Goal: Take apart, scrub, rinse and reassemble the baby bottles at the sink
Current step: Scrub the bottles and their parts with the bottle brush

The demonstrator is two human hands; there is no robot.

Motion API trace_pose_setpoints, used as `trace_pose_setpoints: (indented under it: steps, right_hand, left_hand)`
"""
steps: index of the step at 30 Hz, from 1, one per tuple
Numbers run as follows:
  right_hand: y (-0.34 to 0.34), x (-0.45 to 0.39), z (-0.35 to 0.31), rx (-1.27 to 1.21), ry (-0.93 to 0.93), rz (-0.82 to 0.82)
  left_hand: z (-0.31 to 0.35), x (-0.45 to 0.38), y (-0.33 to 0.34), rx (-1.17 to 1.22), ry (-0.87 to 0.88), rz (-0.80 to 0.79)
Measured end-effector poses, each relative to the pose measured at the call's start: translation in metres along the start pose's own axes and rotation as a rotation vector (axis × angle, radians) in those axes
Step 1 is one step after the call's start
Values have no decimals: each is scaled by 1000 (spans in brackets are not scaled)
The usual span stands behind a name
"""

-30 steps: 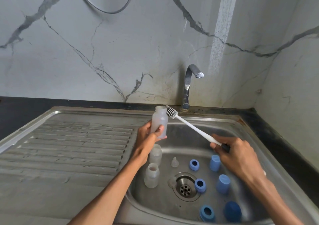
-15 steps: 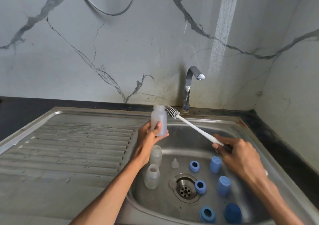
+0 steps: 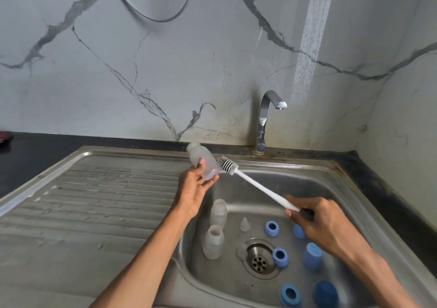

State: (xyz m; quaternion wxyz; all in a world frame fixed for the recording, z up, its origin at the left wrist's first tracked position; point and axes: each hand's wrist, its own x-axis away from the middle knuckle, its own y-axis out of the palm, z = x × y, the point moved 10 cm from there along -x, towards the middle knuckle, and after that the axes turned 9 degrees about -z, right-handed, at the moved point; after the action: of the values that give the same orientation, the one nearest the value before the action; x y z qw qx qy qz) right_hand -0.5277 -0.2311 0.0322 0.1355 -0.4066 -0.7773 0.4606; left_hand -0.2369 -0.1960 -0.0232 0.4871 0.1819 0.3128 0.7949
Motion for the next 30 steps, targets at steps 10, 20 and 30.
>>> trace_pose_setpoints:
  steps: [10,20,30]
  right_hand:
    - [-10,4,-7,-42,-28,117]
    - [4,2,-15,1,-84,21]
    - [16,2,-19,-35,-87,-72]
  left_hand:
    - [-34,17,47,-28,-128,-158]
    - [-22,7,18,-58,-86,-97]
    - [-4,5,-4,99,-45,54]
